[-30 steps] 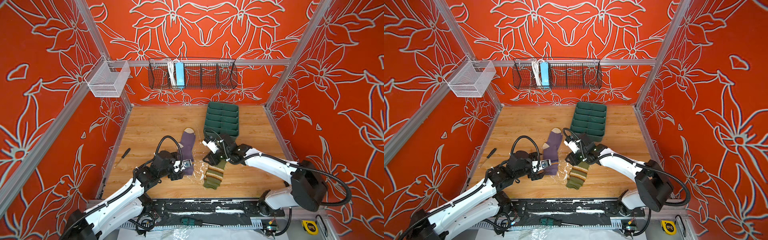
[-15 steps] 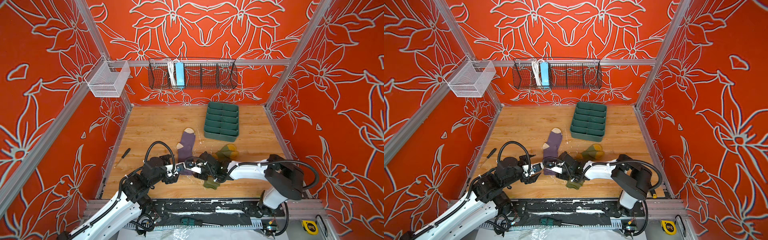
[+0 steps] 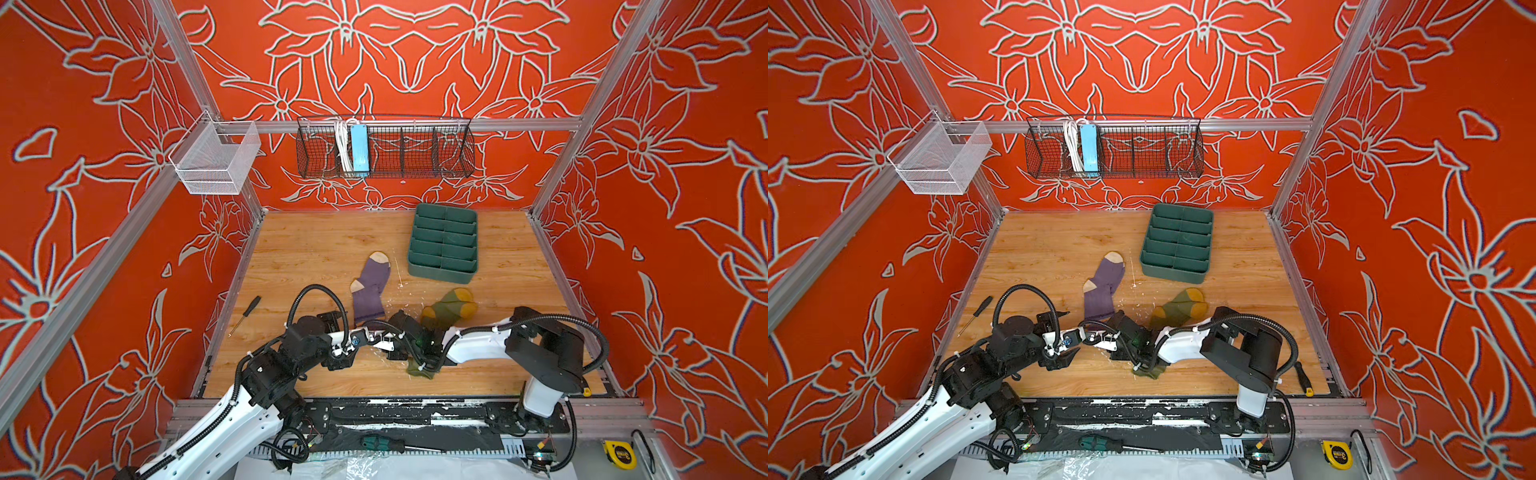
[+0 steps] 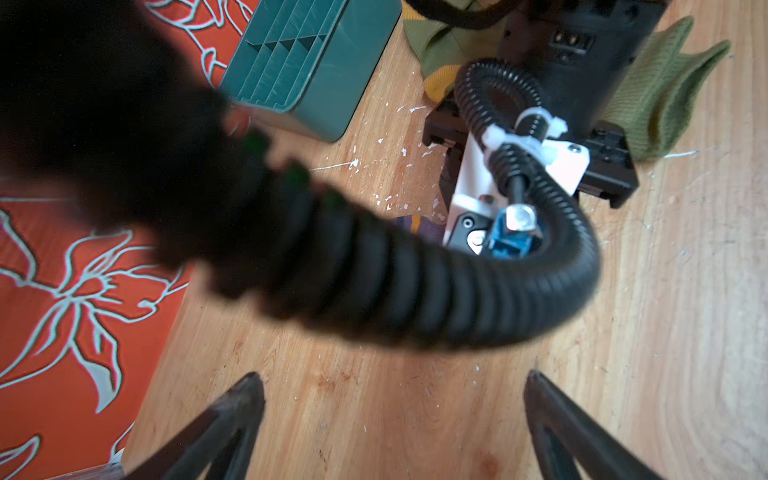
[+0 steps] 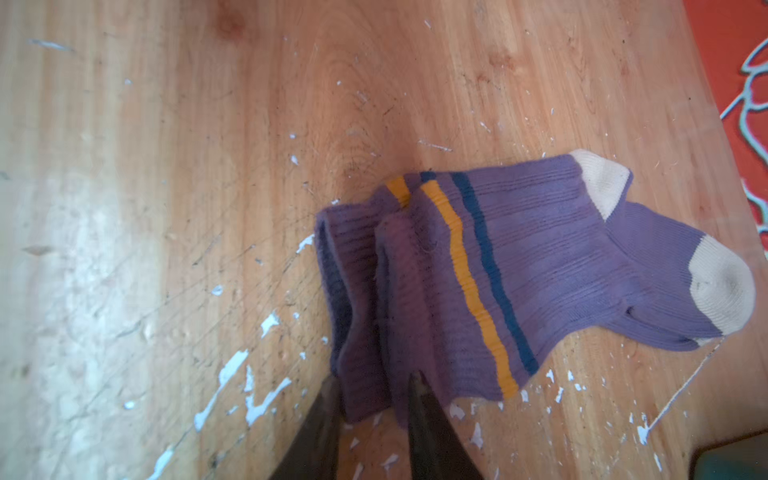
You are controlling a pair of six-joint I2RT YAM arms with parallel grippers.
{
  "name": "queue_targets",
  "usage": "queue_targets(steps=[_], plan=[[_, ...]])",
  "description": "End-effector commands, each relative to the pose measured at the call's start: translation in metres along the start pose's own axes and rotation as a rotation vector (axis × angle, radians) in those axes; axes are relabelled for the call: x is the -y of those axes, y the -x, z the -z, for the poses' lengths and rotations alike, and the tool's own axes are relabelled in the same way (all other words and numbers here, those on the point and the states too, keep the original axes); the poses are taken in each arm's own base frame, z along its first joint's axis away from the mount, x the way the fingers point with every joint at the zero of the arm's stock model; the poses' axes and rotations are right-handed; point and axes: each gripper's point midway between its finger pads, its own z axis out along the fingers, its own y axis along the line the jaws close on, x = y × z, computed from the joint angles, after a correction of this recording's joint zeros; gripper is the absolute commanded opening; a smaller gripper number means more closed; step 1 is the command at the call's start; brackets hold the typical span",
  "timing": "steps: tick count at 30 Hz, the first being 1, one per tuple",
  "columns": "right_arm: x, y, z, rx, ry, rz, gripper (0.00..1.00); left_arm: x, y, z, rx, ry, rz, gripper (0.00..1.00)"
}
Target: Roll the socks
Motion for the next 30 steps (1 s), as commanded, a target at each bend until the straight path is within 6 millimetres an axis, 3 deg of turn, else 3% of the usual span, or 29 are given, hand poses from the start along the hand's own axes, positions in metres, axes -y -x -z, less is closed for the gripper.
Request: queue_targets(steps=[1,5,9,16,18,22,30], plan=[[0.003,0.017,0.007,0.045,-0.002,0.033,0.23,-0.009,0.005,0.004,0.016,0.042,0.009,0.97],[-0.003,0.016,0.01,0.063,0.023,0.036,0.23,-0.018,0.01,0.005,0.036,0.081,0.092,0.97],[-0.01,0.023,0.008,0.108,0.056,0.016,0.44,-0.024,0.018,0.006,0.055,0.092,0.15,0.98],[-0.004,0.02,-0.01,0.118,-0.007,0.011,0.51,-0.018,0.017,0.006,0.048,0.056,0.126,0.98],[-0.003,0.017,-0.016,0.108,-0.018,0.02,0.49,-0.017,0.017,0.006,0.047,0.049,0.12,0.98],[-0.009,0.011,-0.023,0.102,0.004,0.032,0.34,-0.015,0.019,0.008,0.049,0.032,0.113,0.98],[-0.017,0.0,-0.019,0.088,0.061,0.023,0.07,-0.015,0.023,0.022,0.056,0.014,0.071,0.98]])
